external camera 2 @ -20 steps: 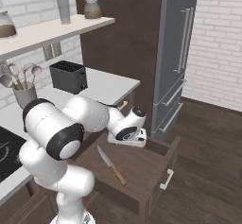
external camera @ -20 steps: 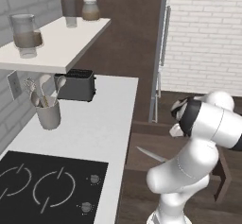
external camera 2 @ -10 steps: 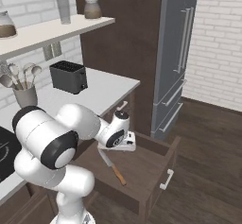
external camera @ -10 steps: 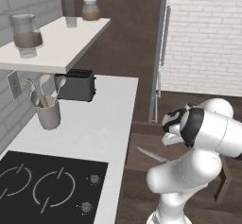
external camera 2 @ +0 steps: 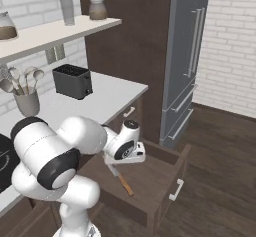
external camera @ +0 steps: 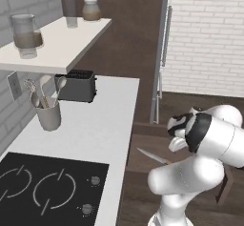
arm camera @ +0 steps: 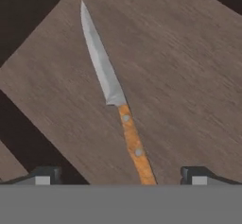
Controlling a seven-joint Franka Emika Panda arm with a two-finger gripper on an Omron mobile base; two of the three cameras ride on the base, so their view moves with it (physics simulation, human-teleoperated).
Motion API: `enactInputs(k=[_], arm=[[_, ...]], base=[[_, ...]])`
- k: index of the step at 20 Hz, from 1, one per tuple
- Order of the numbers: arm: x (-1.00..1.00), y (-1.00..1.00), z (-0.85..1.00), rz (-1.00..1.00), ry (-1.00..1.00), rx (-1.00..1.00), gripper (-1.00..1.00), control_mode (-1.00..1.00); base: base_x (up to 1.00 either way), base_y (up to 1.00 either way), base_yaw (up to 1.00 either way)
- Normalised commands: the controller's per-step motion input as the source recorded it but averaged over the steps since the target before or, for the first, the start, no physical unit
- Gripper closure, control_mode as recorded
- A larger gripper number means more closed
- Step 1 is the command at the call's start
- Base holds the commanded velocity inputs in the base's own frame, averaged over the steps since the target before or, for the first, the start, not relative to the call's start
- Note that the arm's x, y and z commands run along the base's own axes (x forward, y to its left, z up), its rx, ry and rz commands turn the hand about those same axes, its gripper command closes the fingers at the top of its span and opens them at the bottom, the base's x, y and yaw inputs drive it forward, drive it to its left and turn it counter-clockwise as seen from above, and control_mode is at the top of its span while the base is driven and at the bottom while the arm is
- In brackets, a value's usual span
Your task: Pick up the knife from the drawer and place it on the cutting board. Then place the meat from the plate to the cutting board.
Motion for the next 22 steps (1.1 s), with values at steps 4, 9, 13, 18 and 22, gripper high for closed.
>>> enactInputs(k=[4, 9, 13, 18, 22], arm=[[0.04, -0.01, -0.35, 0.10, 0.08, -0.09, -1.00, -1.00], [0.28, -0.11, -0.32, 0.00, 0.03, -0.01, -1.00, -1.00], [0.22, 0.00, -0.35, 0.00, 0.02, 0.00, -1.00, -1.00], [0.10, 0.00, -0.25, -0.01, 0.00, 0.00, -1.00, -1.00], [-0.03, 0.00, -0.11, 0.00, 0.00, 0.00, -1.00, -1.00]], base=[[0.00, 0.00, 0.00], [0.00, 0.00, 0.00], [0.00, 0.00, 0.00], [0.00, 0.00, 0.00], [0.00, 0.00, 0.00]])
